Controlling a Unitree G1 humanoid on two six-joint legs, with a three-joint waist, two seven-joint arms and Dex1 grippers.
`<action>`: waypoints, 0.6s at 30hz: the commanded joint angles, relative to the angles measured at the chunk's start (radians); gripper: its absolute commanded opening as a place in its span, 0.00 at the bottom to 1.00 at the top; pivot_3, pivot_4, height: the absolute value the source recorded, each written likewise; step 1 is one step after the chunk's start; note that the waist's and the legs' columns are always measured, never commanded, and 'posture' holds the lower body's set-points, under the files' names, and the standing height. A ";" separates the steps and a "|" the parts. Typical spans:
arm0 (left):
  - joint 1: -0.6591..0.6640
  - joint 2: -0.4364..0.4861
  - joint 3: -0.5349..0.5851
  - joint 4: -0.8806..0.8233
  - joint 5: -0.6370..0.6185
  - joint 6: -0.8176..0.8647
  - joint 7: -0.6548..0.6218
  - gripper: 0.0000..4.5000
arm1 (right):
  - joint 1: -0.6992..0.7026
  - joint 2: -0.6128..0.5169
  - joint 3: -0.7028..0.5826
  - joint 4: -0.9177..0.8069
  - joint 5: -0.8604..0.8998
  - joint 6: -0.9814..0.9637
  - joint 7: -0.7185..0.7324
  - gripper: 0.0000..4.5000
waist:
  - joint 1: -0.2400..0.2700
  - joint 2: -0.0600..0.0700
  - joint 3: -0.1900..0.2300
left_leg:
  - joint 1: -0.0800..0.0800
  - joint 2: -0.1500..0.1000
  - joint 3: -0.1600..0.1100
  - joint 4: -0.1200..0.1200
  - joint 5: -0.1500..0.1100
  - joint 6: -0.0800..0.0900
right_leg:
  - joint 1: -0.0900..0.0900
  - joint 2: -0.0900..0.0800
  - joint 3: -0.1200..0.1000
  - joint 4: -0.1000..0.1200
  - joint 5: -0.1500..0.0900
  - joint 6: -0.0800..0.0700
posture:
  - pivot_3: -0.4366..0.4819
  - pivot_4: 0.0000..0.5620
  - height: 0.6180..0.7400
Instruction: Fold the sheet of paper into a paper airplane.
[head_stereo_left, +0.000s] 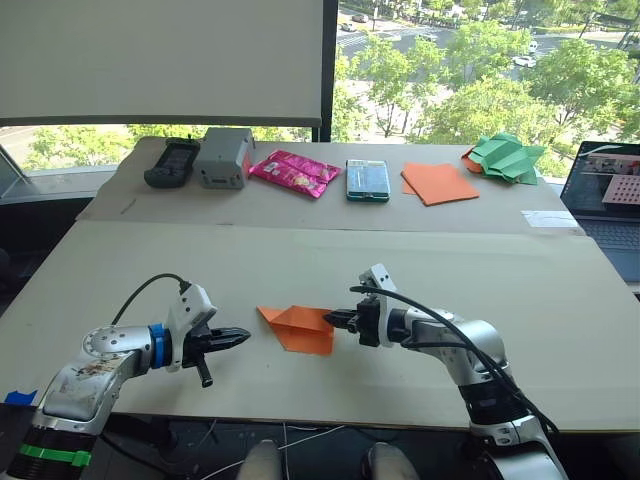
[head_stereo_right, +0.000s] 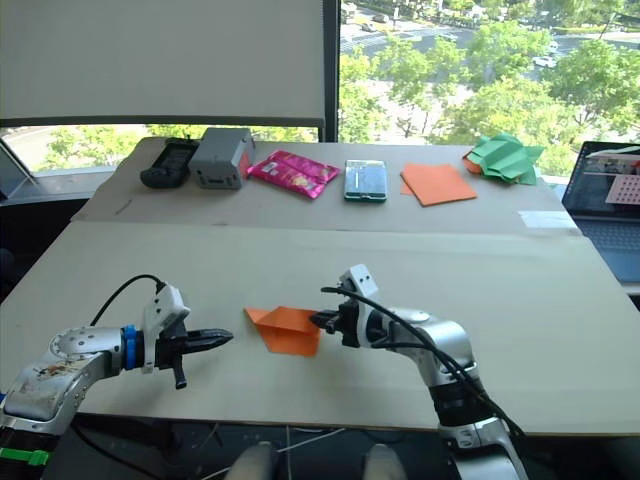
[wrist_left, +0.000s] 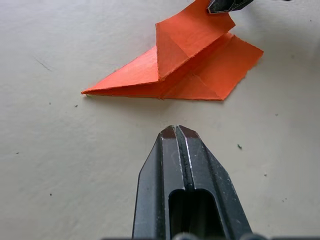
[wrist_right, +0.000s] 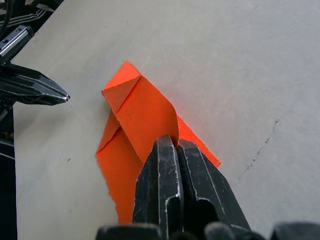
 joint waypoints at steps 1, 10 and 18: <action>-0.032 -0.003 0.020 -0.007 -0.022 0.004 0.010 0.00 | -0.028 -0.041 0.034 -0.109 -0.051 -0.140 0.017 0.00 | 0.001 0.000 0.000 | 0.000 0.000 0.000 0.000 0.000 0.000 | 0.000 0.000 0.000 0.000 0.000 0.000 | 0.48 0.27 0.69; -0.099 -0.026 0.013 0.066 -0.043 -0.003 0.002 0.00 | -0.070 -0.319 0.387 -0.221 -0.803 -1.123 -0.102 0.00 | -0.002 -0.002 -0.001 | 0.003 0.000 0.000 0.000 0.000 0.000 | 0.001 0.000 0.000 -0.001 0.000 0.000 | 0.48 0.27 0.69; -0.129 -0.027 -0.008 0.095 -0.042 -0.017 -0.029 0.00 | -0.111 -0.402 0.482 0.092 -1.248 -1.642 -0.488 0.00 | 0.001 -0.005 0.000 | 0.004 -0.001 0.001 0.001 0.000 -0.001 | 0.004 0.000 0.001 -0.003 0.000 0.000 | 0.48 0.27 0.69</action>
